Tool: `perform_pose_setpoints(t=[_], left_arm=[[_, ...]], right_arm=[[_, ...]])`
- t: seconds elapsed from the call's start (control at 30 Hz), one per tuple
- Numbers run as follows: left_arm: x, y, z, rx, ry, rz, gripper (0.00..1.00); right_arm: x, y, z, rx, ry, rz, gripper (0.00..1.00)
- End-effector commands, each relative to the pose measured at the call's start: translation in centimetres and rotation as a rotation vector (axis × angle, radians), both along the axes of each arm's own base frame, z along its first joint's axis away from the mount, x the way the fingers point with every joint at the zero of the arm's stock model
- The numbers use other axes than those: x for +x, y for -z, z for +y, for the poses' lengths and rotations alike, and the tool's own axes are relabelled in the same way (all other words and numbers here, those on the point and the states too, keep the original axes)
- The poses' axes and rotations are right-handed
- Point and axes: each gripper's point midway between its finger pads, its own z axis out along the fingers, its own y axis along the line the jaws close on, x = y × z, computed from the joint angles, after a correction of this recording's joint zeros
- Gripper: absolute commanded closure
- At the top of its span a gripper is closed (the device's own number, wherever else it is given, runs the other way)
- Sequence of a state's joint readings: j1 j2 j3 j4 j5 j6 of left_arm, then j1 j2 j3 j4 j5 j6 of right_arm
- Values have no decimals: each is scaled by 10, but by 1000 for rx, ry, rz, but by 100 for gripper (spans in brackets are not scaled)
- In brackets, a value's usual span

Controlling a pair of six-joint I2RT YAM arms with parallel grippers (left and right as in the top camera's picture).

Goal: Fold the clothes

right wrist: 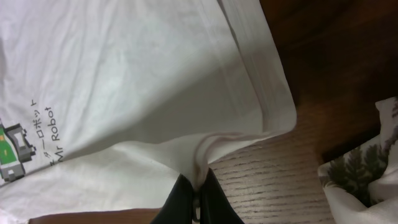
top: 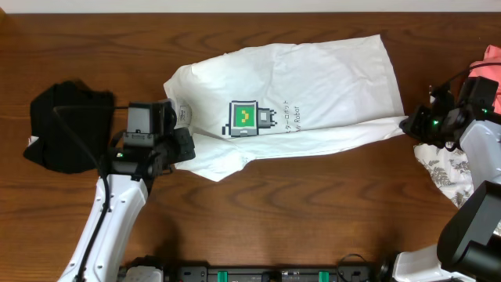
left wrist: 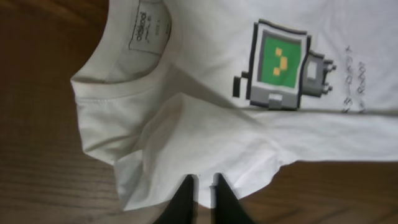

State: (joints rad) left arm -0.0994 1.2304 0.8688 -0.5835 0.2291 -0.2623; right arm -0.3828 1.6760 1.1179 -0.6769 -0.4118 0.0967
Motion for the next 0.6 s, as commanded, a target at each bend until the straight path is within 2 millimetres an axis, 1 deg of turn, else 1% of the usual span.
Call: perform_pose_setpoints(t=[0.0,0.07,0.1,0.23,0.33,0.47,0.57], left_arm=[[2,11,2,32,21,36,60],[3,23,2,35,23,73,53],[4,29,2,40,31,90,51],[9,56,1,51,44,154,50],[12,72,1,56,48,187,50],[9,85,-4,33,60,229,50],[8,86,-11,-8,78,240,51]], right_arm=[[6,-12,1,-6,-2,-31,99],[6,-12,1,-5,-2,-29,99],[6,-12,1,-5,-2,-27,99],[3,-11,2,0,-3,-16,99],[2,-11,3,2,-3,-11,99],[2,-11,3,2,-3,-10,99],[2,-11,3,3,-3,-9,99]])
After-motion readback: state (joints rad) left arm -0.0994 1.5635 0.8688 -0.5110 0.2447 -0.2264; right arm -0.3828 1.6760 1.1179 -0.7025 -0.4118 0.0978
